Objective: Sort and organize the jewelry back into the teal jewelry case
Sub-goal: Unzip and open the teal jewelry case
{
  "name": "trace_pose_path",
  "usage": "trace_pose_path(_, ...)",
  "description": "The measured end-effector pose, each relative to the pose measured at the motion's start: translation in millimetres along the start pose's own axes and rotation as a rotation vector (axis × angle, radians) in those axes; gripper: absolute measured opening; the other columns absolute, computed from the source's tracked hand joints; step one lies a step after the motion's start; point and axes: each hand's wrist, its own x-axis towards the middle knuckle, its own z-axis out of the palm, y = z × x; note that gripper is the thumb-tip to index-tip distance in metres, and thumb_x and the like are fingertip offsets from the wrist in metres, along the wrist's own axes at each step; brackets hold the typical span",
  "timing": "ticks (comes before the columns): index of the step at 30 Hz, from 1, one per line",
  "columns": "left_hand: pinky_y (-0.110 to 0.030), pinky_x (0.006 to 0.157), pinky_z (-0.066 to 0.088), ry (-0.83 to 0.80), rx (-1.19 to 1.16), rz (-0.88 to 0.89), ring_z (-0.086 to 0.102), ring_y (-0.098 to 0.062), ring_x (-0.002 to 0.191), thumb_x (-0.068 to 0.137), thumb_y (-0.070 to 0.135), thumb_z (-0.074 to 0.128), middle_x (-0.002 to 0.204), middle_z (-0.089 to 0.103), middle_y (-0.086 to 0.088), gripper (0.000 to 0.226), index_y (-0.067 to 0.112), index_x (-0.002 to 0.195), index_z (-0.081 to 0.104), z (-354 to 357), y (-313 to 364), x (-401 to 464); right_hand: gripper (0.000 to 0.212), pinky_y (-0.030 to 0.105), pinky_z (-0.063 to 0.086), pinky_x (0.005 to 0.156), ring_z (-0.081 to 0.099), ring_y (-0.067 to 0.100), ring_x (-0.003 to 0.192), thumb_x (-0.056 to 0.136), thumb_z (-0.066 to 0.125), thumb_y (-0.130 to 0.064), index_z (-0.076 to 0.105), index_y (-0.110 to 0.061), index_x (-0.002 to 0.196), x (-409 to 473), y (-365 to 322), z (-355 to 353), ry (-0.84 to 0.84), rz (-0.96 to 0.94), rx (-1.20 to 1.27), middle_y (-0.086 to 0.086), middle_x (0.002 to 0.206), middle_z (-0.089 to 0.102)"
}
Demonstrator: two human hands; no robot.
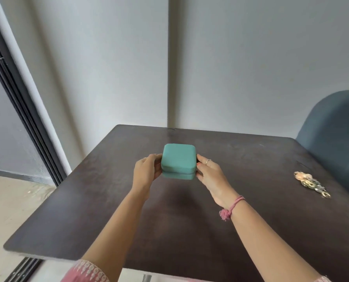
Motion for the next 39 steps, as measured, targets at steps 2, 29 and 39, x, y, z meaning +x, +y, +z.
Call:
trace_pose_path(2,-0.016,0.062,0.054,-0.030,-0.004,-0.008,0.071,-0.007,0.071,0.093,0.013,0.043,0.080,0.075,0.003,0.029,0.014,0.084,0.071,14,-4,-13,0.045,0.017,0.046,0.097,0.059,0.003,0.112,0.098,0.031,0.002,0.054,-0.017,0.132,-14,-2,-18,0.028,0.015,-0.001,-0.008,0.123,0.063)
trace_pose_path(29,-0.026,0.079,0.057,-0.108,0.076,-0.184,0.072,-0.014,0.085,0.093,0.012,0.047,0.088,0.076,-0.002,0.023,0.008,0.092,0.070,39,-63,-94,0.043,0.021,0.042,0.101,0.044,0.008,0.132,0.101,0.037,-0.006,0.043,-0.016,0.142,-106,49,-82,0.115,0.177,0.004,0.001,0.152,0.037)
trace_pose_path(39,-0.028,0.109,0.032,-0.483,0.532,0.078,0.038,-0.005,0.130,0.084,0.033,0.071,0.144,0.033,0.012,0.084,0.022,0.150,0.020,19,-75,-66,0.044,0.034,0.038,0.110,0.049,0.010,0.126,0.095,0.037,0.002,0.056,-0.024,0.126,-79,44,-107,0.064,0.126,-0.257,-0.004,0.134,0.056)
